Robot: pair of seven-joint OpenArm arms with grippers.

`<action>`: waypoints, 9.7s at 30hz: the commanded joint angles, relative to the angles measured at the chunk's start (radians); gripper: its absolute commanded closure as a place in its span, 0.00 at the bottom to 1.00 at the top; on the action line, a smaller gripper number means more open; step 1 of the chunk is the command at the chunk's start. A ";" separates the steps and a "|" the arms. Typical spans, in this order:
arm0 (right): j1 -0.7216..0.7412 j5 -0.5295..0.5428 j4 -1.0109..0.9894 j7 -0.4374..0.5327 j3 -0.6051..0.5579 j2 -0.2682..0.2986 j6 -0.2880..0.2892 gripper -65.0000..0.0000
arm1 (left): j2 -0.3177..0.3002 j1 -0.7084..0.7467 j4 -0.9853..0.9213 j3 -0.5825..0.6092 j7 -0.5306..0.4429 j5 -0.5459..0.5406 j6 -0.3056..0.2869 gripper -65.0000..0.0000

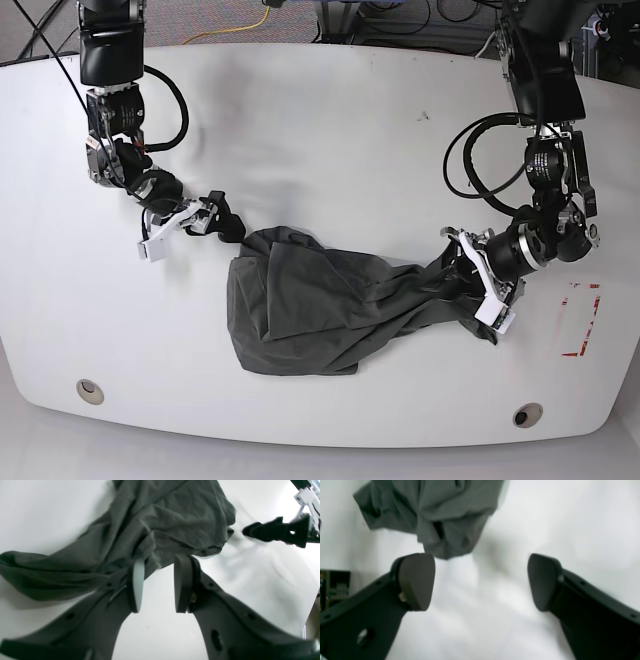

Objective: Layout the t-shirt on the table in an organized manner, then fold the t-shirt properly
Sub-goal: 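Drag the bunched shirt with the right gripper and grasp its edge with the left gripper, then hold the shirt with both grippers and pull it apart to stretch it, then release the shirt with the left gripper and regrasp its pointed end, then hold the shirt with both grippers and pull it toward the table edge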

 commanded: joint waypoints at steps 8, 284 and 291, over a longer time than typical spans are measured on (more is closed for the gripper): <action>0.058 0.001 -0.097 -0.006 -0.001 -0.057 0.063 0.14 | -0.018 0.007 0.018 -0.010 -0.025 -0.025 -0.001 0.71; 0.027 0.005 0.518 -0.009 0.066 0.239 -0.041 1.00 | 0.171 0.087 -0.344 0.085 -0.210 -0.040 0.552 0.46; 0.027 0.005 0.517 -0.009 0.066 0.237 -0.043 1.00 | 0.188 0.024 -0.445 0.164 -0.236 -0.040 0.552 0.46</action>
